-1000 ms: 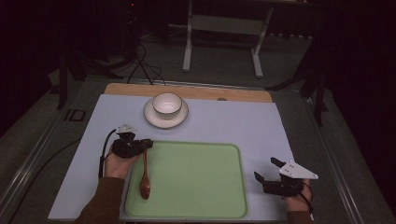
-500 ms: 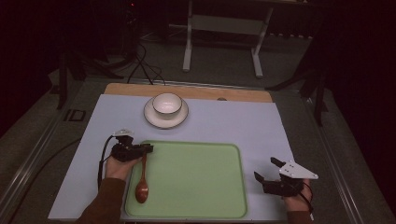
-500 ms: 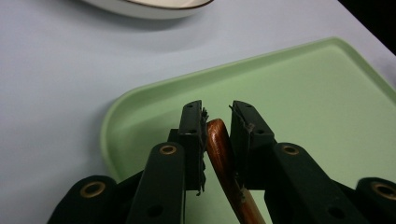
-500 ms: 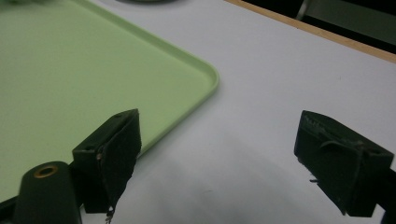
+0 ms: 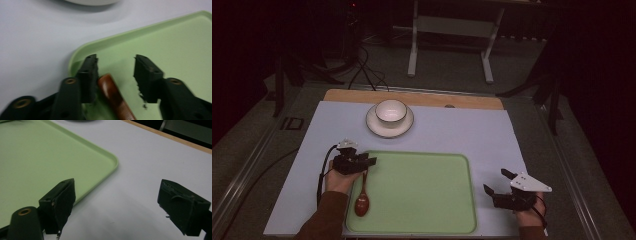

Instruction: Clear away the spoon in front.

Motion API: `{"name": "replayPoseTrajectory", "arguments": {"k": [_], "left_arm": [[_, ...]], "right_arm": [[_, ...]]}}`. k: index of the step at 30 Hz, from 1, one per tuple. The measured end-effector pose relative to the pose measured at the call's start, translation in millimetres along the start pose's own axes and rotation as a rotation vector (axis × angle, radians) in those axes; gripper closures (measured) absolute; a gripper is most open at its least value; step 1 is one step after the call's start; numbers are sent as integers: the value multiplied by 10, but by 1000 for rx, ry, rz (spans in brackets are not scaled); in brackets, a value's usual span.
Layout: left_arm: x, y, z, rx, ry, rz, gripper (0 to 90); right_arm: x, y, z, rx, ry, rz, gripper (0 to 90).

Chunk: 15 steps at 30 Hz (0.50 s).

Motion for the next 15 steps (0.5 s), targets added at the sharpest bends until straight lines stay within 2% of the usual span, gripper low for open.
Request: {"name": "replayPoseTrajectory", "arguments": {"k": [3,8,15], "left_arm": [[58,-16,29,16,-1,-44,425],[150,-114,50,23,-15,-108,387],[300,-348,46,66,17,-200,381]], "right_arm": [[0,6,11,5,-4,2,145],[1,11,19,7,-9,3,145],[9,-5,-4,0,-4,-6,145]]}}
Point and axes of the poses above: each handheld gripper's, and its own axes: y roughly forward along the jaws, x roughly out of its top, z roughly to its left, the point moved 9 cm from there along y, roughly forward along the jaws, and after that the axes turned 9 degrees about -z, right-handed, at the moved point
